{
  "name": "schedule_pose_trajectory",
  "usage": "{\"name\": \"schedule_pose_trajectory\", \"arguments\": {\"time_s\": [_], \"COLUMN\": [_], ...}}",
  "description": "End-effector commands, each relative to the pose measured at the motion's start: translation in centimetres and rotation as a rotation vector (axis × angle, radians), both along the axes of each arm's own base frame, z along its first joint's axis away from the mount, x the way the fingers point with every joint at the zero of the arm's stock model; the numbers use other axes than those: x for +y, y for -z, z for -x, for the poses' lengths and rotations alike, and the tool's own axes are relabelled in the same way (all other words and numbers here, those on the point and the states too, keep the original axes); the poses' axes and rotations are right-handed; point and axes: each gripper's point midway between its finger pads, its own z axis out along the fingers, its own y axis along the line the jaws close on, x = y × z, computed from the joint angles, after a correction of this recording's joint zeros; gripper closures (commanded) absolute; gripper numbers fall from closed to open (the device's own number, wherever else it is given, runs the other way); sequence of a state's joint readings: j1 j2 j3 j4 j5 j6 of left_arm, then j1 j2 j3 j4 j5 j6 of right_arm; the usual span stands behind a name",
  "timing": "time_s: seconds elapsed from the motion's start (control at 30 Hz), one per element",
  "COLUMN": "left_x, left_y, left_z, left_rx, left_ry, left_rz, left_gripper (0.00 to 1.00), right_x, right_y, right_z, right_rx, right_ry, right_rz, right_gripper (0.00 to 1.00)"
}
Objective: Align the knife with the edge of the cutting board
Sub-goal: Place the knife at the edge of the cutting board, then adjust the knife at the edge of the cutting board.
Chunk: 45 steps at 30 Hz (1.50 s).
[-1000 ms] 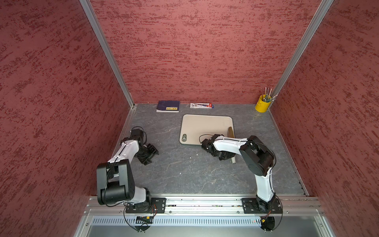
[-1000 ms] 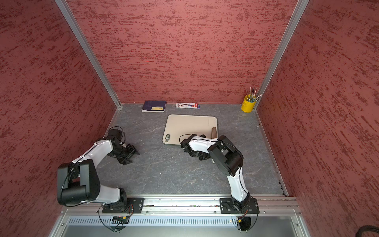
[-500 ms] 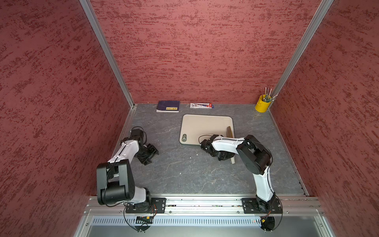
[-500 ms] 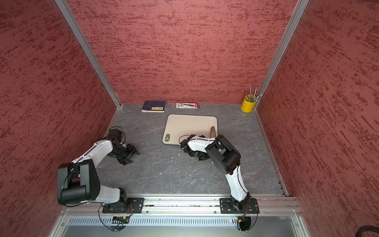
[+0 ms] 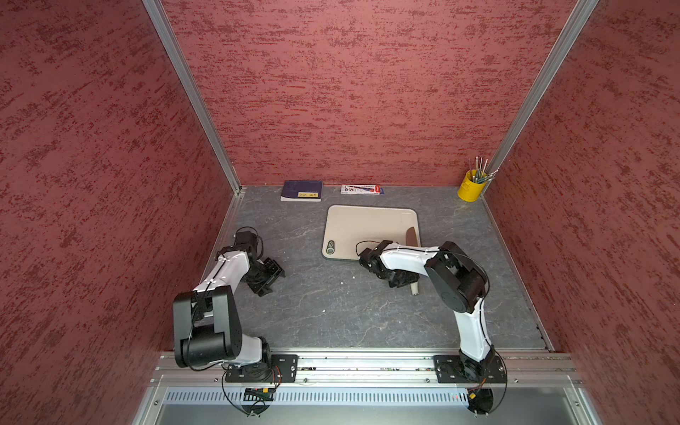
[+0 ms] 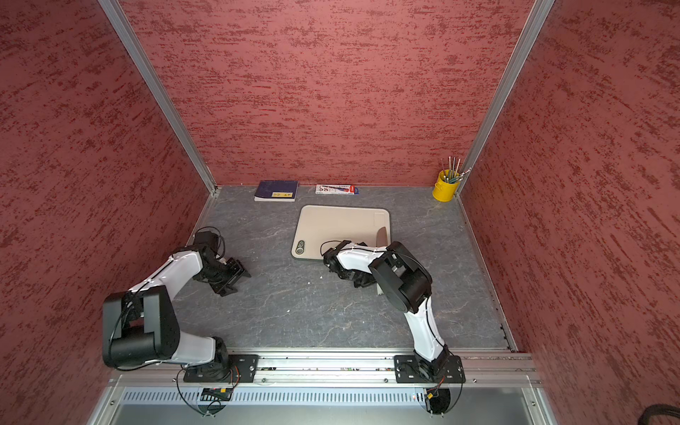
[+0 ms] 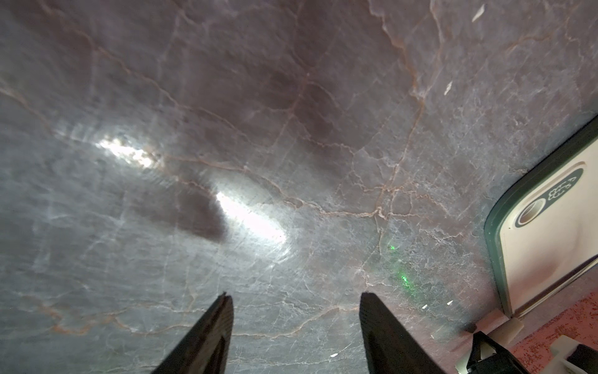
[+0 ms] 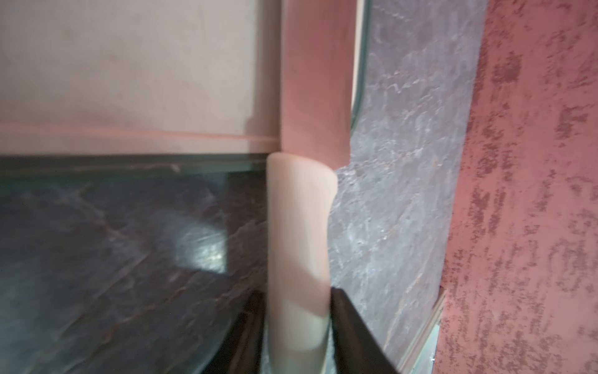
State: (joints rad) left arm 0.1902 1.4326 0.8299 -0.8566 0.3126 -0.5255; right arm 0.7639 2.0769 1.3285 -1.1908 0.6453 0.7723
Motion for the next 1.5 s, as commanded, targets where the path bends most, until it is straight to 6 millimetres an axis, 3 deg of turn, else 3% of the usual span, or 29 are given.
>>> {"name": "schedule_pose_trajectory", "arguments": {"time_s": [0.0,0.37,0.67,0.83,1.17,1.47], "left_x": [-0.2,-0.2,-0.3,-0.3,-0.3,-0.2], "left_y": [-0.5,-0.5,-0.3,-0.1,0.1,0.5], "left_z": [-0.4,-0.3,-0.3,-0.2,-0.1,0.1], "left_rx": [-0.031,-0.026,-0.015,-0.004,0.020,0.040], "left_ry": [0.022,0.021,0.025,0.026,0.025,0.025], "left_rz": [-0.004,-0.004,-0.001,0.000,0.001,-0.005], "left_gripper": [0.34,0.34,0.33,0.33,0.33,0.33], "right_x": [1.2,1.2,2.3,3.3,2.1,0.9], "right_y": [0.0,0.7,0.8,1.2,1.6,2.0], "right_z": [-0.1,0.4,0.3,0.0,-0.3,-0.4], "right_rx": [-0.015,-0.019,-0.057,-0.051,-0.076,-0.082], "right_ry": [0.015,0.067,0.052,0.024,0.052,0.071], "right_rz": [-0.084,-0.216,-0.408,-0.498,-0.561,-0.590], "right_gripper": [0.50,0.45,0.27,0.27,0.37,0.38]}}
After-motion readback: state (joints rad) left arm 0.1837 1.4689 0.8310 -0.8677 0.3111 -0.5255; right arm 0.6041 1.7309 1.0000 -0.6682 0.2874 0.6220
